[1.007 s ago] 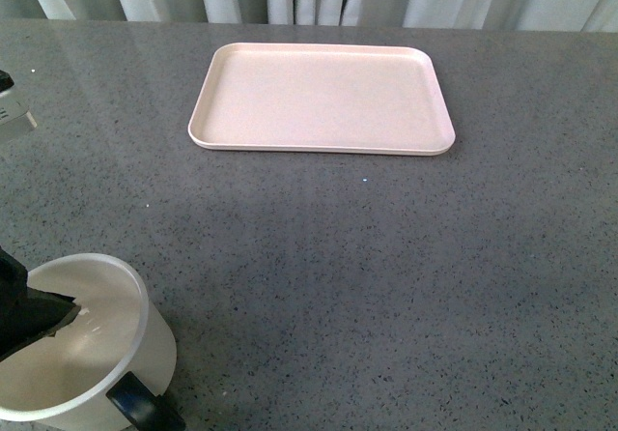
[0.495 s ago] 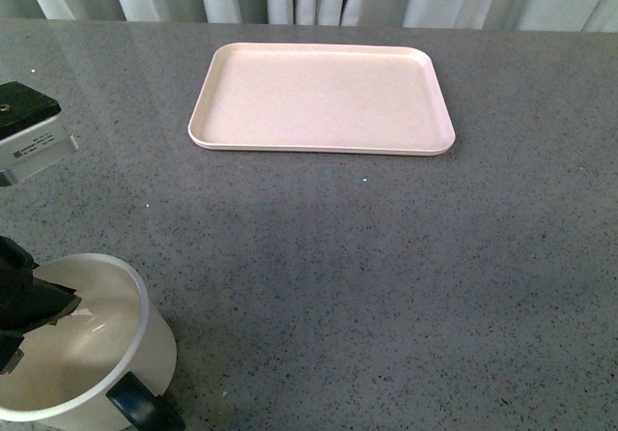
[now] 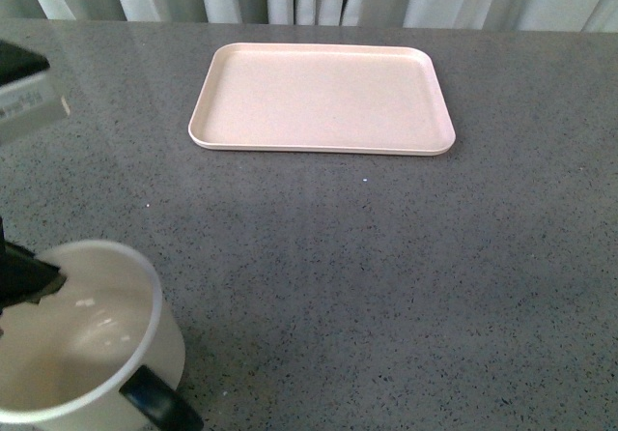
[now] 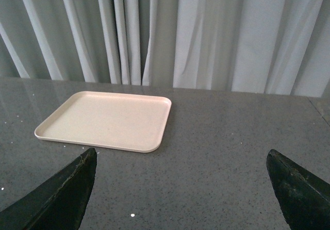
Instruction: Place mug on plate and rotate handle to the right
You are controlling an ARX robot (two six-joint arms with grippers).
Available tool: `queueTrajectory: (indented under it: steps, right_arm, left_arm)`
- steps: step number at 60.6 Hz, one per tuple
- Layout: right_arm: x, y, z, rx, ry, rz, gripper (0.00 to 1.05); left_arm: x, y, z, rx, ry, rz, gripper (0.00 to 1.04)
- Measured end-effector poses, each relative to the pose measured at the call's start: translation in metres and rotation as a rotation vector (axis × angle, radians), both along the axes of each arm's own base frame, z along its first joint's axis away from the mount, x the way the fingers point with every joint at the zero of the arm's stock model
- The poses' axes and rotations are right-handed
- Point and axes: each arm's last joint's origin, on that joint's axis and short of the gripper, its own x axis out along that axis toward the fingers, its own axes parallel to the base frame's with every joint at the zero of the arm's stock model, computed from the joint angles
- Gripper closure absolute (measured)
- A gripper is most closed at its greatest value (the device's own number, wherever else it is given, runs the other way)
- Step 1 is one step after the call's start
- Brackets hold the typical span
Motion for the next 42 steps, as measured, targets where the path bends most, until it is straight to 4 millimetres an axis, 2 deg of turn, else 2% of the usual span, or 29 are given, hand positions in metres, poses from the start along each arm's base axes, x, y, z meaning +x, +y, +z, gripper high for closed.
queueTrajectory:
  steps: [10,17,27,42]
  right_arm:
    - [0.000,0.000,0.000,0.000,0.000,0.000,0.09]
    - [0.000,0.000,0.000,0.000,0.000,0.000,0.09]
    - [0.000,0.000,0.000,0.000,0.000,0.000,0.09]
    - [0.000,0.000,0.000,0.000,0.000,0.000,0.09]
  left_arm:
    - [0.022,-0.018,0.032,-0.041,-0.081,-0.005,1.03]
    - [0.043,-0.033,0.045,-0.062,-0.117,-0.008,1.03]
    - [0.099,-0.070,0.054,-0.086,-0.142,-0.003,1.03]
    - [0.168,-0.118,0.058,-0.084,-0.144,-0.026,1.03]
